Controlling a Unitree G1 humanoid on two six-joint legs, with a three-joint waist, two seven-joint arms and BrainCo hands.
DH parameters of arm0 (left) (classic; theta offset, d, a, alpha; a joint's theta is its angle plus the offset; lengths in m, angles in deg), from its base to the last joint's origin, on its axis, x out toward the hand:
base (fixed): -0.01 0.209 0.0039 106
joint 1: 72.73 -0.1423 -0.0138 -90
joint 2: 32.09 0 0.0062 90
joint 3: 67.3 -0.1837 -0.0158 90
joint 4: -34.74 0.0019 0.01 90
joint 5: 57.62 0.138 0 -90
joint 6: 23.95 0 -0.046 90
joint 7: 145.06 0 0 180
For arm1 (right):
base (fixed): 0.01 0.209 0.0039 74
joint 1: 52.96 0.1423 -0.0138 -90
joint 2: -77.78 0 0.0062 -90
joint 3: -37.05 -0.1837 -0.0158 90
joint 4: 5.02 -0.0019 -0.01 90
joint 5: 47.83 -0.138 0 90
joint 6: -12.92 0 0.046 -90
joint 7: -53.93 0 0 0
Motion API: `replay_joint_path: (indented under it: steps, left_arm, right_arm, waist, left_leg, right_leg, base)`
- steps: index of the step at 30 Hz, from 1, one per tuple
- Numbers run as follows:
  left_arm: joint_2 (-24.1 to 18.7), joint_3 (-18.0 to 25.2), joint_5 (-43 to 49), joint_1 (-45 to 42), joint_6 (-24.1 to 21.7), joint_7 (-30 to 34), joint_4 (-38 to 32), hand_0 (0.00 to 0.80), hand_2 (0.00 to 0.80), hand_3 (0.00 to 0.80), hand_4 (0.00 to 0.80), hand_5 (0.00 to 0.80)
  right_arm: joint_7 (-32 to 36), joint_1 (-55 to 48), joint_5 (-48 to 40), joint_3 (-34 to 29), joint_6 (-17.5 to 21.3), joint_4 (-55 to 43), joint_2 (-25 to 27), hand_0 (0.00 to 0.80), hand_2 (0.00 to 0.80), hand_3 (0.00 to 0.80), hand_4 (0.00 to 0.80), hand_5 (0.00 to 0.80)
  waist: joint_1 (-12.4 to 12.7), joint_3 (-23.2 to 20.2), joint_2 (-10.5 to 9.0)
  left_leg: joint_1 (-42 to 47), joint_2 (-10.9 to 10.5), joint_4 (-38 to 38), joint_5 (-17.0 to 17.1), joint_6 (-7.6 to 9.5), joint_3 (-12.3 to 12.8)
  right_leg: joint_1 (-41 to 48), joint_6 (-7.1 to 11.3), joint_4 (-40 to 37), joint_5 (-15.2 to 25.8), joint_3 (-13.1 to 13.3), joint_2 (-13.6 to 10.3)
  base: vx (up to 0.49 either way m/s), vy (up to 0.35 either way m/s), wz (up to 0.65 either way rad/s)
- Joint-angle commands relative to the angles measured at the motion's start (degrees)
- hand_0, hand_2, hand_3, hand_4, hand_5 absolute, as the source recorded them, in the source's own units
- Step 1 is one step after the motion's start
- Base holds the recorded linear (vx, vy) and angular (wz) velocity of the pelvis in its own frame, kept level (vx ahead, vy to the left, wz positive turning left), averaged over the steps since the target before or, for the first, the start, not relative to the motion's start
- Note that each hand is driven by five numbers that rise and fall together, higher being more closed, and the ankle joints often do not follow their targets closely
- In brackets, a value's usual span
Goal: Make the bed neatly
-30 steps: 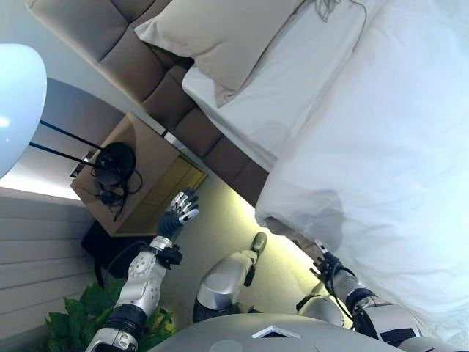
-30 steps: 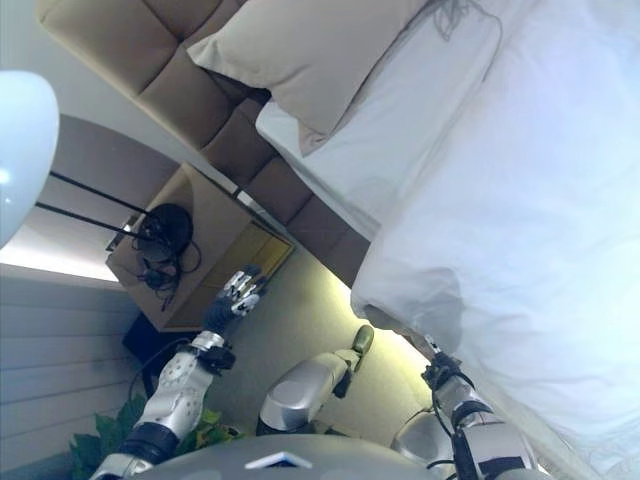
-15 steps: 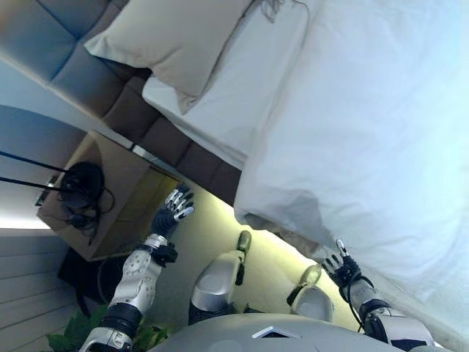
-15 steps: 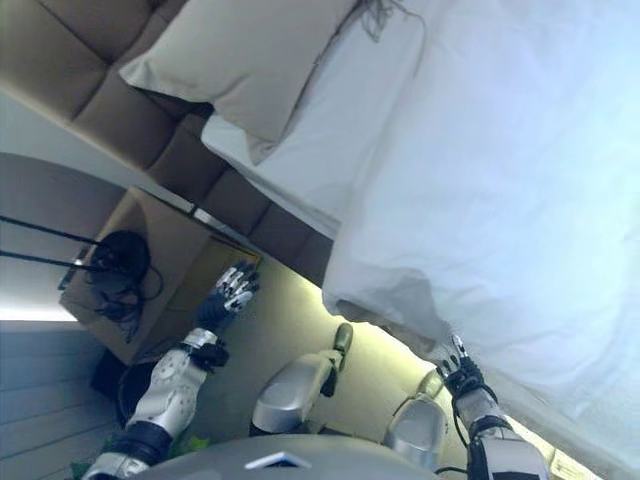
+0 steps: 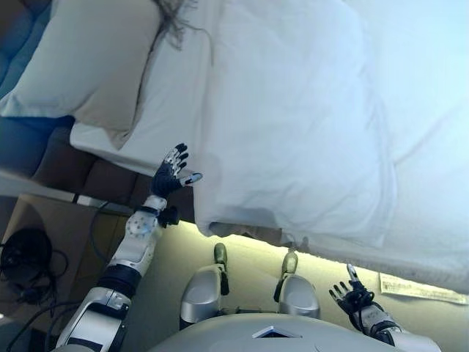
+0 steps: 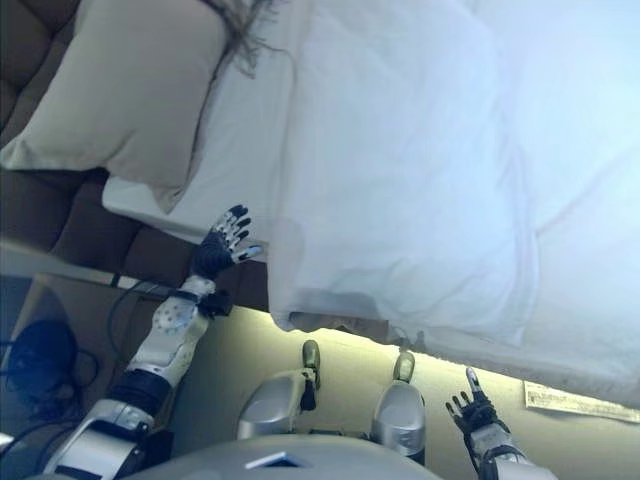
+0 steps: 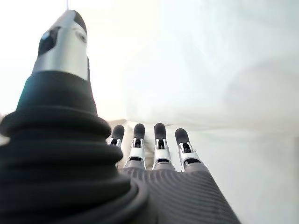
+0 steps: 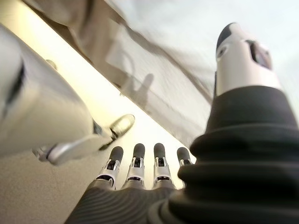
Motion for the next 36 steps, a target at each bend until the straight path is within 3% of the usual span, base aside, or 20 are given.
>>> replay_joint_path:
  steps: [1, 6, 11, 18, 26, 33, 36]
  left_arm:
    - [-1.01, -0.86, 17.09, 7.7, -3.44, -17.11, 1.09, 0.0, 0.0, 0.0, 0.0, 0.0]
    - [0.6, -4.25, 29.69, 14.92, 1.87, -28.0, 5.17, 0.0, 0.0, 0.0, 0.0, 0.0]
    - [2.87, -7.0, 35.62, 20.44, 6.79, -32.55, 9.14, 0.0, 0.0, 0.0, 0.0, 0.0]
    - [3.55, -8.03, 35.02, 24.22, 7.69, -32.37, 10.32, 0.0, 0.0, 0.0, 0.0, 0.0]
    - [2.72, -9.36, 35.62, 26.69, 10.34, -30.79, 8.84, 0.0, 0.0, 0.0, 0.0, 0.0]
    - [1.61, -10.16, 38.93, 26.29, 16.88, -30.11, 9.26, 0.0, 0.0, 0.0, 0.0, 0.0]
    - [1.72, -11.34, 39.66, 26.37, 25.14, -28.78, 12.74, 0.0, 0.0, 0.0, 0.0, 0.0]
  right_arm:
    - [3.09, 0.56, -3.85, -0.67, -0.36, -1.54, 1.91, 0.0, 0.0, 0.0, 0.0, 0.0]
    - [3.61, 3.07, -6.77, 1.82, 1.12, -5.0, 0.94, 0.0, 0.0, 0.0, 0.0, 0.0]
    - [2.28, 5.56, -12.05, 4.39, 3.39, -11.42, 0.77, 0.0, 0.0, 0.0, 0.0, 0.0]
    - [-4.2, 8.13, -14.14, 5.4, 11.91, -19.23, 1.25, 0.0, 0.0, 0.0, 0.0, 0.0]
    - [-5.84, 11.5, -17.71, 3.85, 14.68, -17.52, 5.09, 0.0, 0.0, 0.0, 0.0, 0.0]
    - [-4.07, 12.47, -21.42, 3.02, 16.06, -15.81, 6.59, 0.0, 0.0, 0.0, 0.0, 0.0]
    - [-3.04, 13.27, -22.44, 3.34, 17.03, -15.23, 6.73, 0.0, 0.0, 0.0, 0.0, 0.0]
  waist:
    - [-1.63, 4.55, -1.19]
    - [-3.63, 9.15, -2.93]
    - [-5.57, 12.89, -3.37]
    - [-6.6, 15.47, -3.56]
    - [-6.44, 15.47, -3.53]
    - [-5.52, 15.47, -4.03]
    - [-5.48, 15.47, -4.19]
  left_leg:
    - [-8.59, 3.68, 9.18, -0.58, -3.4, -2.25]
    - [-12.8, 4.31, 10.99, -0.23, -3.61, -1.82]
    - [-16.56, 4.17, 12.35, 0.19, -3.47, -1.54]
    - [-20.07, 3.3, 12.95, 0.88, -2.91, -1.26]
    - [-24.25, 2.78, 14.24, 0.93, -2.41, -1.37]
    - [-27.21, 2.62, 15.67, 0.62, -2.11, -1.85]
    - [-28.29, 2.52, 15.59, 0.99, -2.05, -1.86]
  right_leg:
    - [-0.75, 3.87, 4.57, -0.54, 0.7, -3.79]
    - [-5.98, 3.59, 6.13, 0.39, 1.85, -3.5]
    - [-11.75, 3.22, 9.07, 0.57, 2.81, -3.29]
    - [-16.9, 3.18, 11.56, 0.79, 3.97, -3.7]
    - [-21.99, 3.03, 14.22, 0.57, 4.29, -4.29]
    - [-25.02, 3.14, 15.75, 0.61, 3.9, -4.87]
    - [-26.37, 3.25, 16.02, 0.95, 3.98, -5.05]
  base:
    - [-0.234, -0.067, -0.3]
    - [-0.163, -0.041, -0.25]
    - [-0.12, 0.03, -0.18]
    - [-0.053, 0.03, -0.09]
    - [-0.004, 0.007, 0.02]
    - [-0.001, -0.01, 0.02]
    - [0.0, 0.0, 0.0]
